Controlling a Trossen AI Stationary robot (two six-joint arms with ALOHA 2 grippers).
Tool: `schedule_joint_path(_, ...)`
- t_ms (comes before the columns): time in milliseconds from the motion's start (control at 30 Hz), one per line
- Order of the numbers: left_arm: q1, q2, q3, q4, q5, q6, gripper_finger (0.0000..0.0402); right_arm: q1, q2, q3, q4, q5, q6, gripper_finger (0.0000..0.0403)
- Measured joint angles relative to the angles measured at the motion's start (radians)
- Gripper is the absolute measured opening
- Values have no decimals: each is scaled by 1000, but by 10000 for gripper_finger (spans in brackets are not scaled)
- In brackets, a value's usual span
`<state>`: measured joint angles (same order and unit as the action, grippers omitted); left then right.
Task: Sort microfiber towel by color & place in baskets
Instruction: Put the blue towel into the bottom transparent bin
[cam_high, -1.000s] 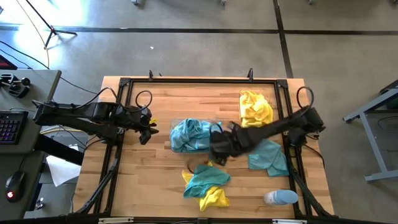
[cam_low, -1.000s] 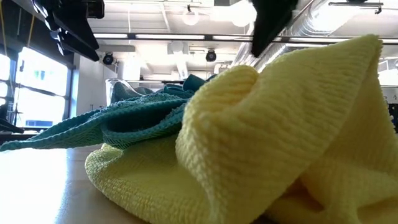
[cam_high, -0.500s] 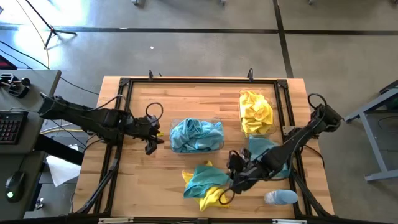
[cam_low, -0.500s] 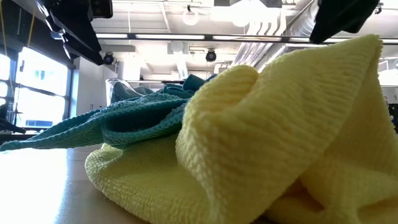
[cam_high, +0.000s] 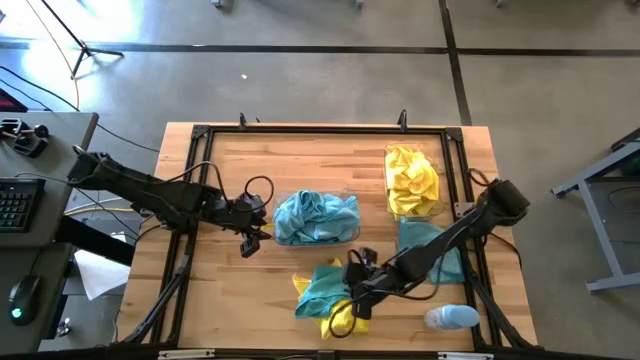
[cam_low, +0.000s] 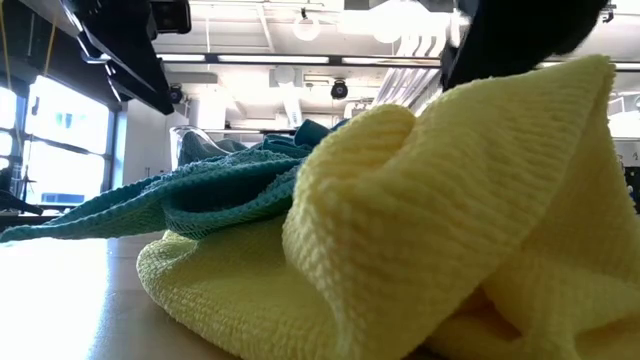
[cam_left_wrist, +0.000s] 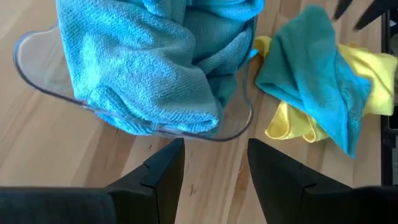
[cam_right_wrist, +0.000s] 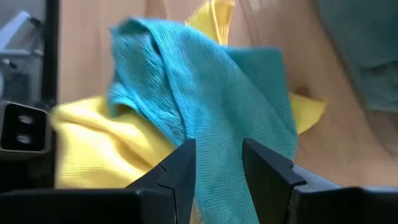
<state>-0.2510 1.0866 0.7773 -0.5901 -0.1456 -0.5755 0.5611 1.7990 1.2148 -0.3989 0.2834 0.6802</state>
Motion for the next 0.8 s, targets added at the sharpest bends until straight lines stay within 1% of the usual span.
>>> schedule_joint_path(133, -13, -5, 0, 6, -2, -37, 165, -36, 56, 0, 9, -77, -48, 127)
schedule_joint_path(433, -50, -6, 0, 4, -21, -33, 165, -68, 163, 1, 25, -116, -138, 127)
schedule_joint_path(533, -52, -7, 0, 5, -25, -21, 165, -70, 191, 6, 33, -138, -136, 123)
schedule_joint_path(600, -52, -6, 0, 5, -25, -22, 165, -73, 204, 7, 32, -162, -109, 105)
schedule_joint_path(633, -52, -6, 0, 5, -25, -22, 165, -73, 205, 7, 27, -165, -91, 89)
schedule_joint_path(733, -52, -9, 0, 4, -25, -7, 165, -71, 191, 6, 25, -170, -70, 23)
schedule_joint_path(767, -52, -11, 0, 3, -25, -5, 165, -70, 182, 4, 23, -173, -66, 13)
schedule_joint_path(800, -52, -14, 0, 4, -25, -4, 165, -70, 171, 3, 18, -176, -49, 13)
